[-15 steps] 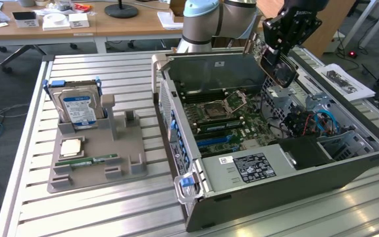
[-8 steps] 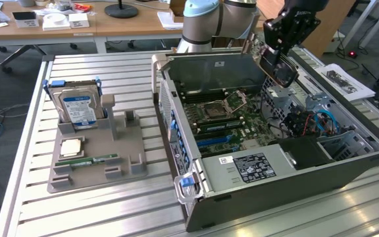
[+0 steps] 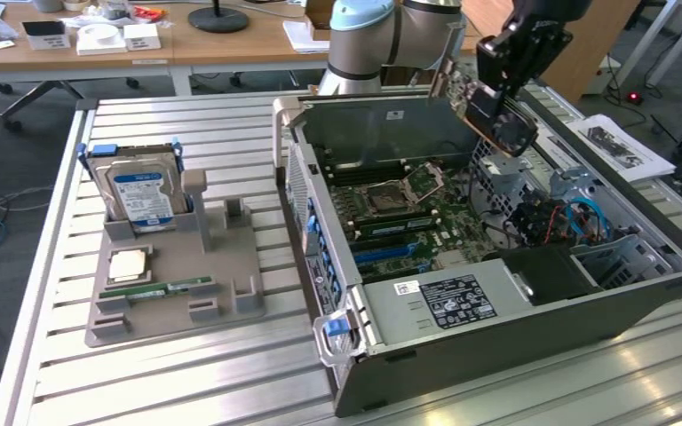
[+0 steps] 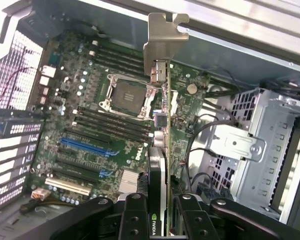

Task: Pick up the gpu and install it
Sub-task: 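Insert the gpu into the slot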

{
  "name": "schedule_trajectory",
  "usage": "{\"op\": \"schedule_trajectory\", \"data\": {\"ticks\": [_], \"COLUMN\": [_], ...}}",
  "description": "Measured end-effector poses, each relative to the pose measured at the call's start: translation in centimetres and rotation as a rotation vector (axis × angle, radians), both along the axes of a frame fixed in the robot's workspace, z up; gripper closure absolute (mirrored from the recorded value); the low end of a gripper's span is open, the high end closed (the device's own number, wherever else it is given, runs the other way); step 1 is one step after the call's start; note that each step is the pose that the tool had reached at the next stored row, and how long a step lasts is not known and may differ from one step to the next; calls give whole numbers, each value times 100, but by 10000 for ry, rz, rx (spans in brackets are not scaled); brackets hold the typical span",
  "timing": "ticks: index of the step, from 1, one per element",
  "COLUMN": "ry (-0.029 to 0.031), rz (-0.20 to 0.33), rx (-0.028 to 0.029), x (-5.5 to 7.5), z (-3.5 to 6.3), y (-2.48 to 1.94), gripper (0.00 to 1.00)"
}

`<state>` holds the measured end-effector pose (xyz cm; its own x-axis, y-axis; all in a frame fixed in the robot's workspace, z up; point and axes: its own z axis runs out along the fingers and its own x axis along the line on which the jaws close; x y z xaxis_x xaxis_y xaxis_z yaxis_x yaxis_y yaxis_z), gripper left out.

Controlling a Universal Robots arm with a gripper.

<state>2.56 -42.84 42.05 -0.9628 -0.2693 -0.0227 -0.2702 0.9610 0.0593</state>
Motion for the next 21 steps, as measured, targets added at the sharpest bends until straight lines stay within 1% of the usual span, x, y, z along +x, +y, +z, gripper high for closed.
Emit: {"op": "schedule_trajectory", "data": {"ticks": [13,21], "ry": [0,0], "rz": [1682,2460], "rx": [0,0], "x": [0,0], "z": [-2,-2], "y": [0,0], "gripper": [73,73]}}
